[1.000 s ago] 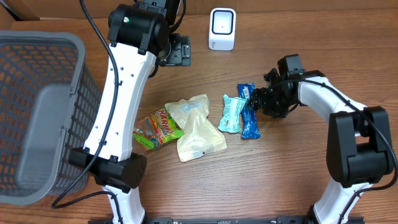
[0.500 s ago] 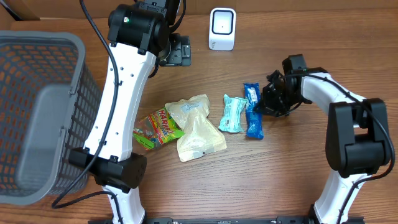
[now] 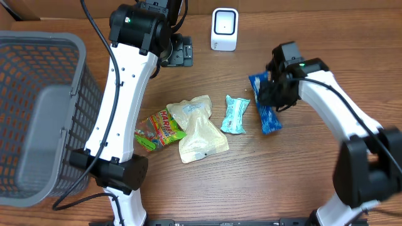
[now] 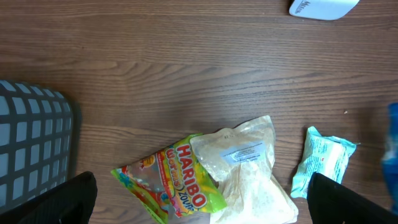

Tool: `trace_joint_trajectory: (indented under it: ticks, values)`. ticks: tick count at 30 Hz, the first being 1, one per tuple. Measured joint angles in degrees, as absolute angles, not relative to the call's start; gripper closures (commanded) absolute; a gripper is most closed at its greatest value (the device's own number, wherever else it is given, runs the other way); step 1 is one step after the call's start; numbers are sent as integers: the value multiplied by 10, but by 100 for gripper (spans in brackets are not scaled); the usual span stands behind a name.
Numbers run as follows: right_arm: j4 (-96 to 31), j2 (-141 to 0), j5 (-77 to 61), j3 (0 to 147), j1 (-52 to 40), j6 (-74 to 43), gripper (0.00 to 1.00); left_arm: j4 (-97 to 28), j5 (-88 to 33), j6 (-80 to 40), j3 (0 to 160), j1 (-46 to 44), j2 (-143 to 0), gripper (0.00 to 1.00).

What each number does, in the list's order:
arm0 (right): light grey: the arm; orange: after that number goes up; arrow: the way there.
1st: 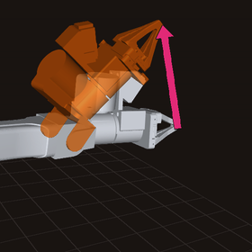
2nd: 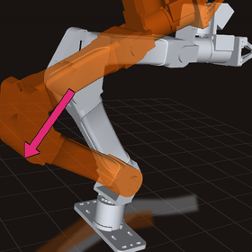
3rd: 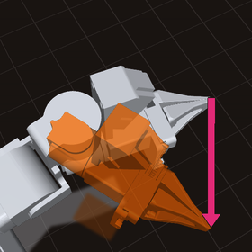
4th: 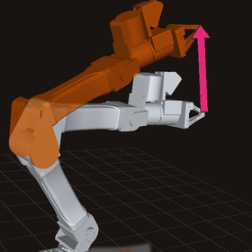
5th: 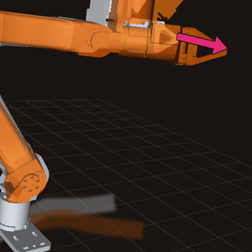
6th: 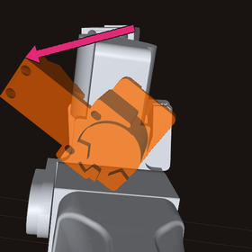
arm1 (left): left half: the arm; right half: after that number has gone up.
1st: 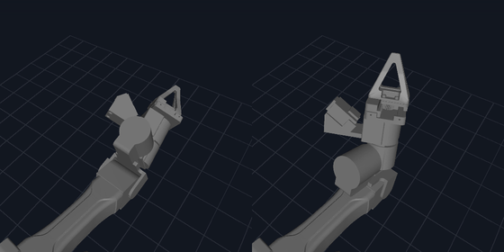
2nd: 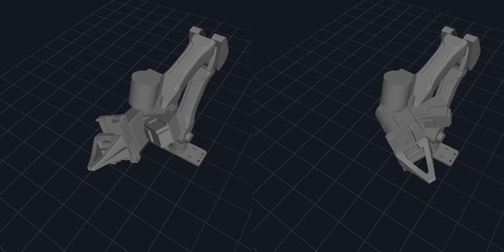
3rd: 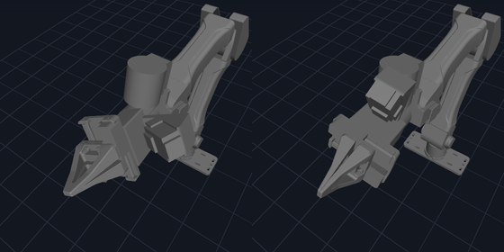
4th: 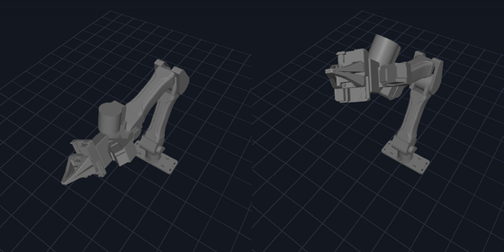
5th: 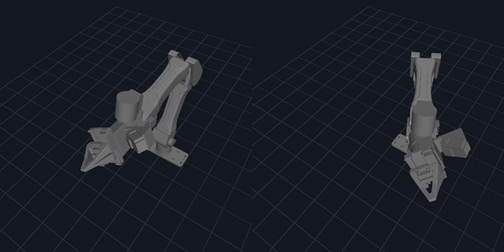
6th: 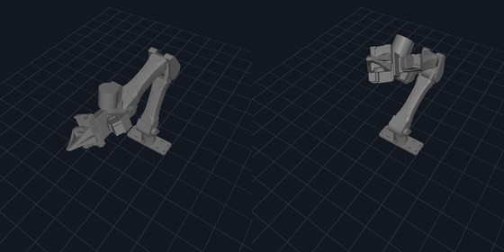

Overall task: Scan the item barcode
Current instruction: 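Lower the right gripper onto the blue wrapped bar and grasp it, then lift the blue bar off the table with the right gripper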

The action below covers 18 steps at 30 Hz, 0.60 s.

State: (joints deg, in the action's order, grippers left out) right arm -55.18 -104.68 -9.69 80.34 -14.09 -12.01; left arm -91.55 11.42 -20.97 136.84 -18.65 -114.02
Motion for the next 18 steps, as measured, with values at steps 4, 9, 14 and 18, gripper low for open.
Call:
trace_joint_trajectory:
  ticks: [4,9,14,18]
  values:
    - [-554,-947,-103,827,-144,-120,96,-915,114,-210,1368,-187,-1140,0]
    - [-564,-859,-137,830,-144,-106,96,-915,114,-210,1368,-187,-1140,0]
    - [-566,-824,-194,830,-144,-87,96,-915,114,-210,1368,-187,-1140,0]
    - [-566,-820,-227,829,-144,-80,96,-915,114,-210,1368,-187,-1140,0]
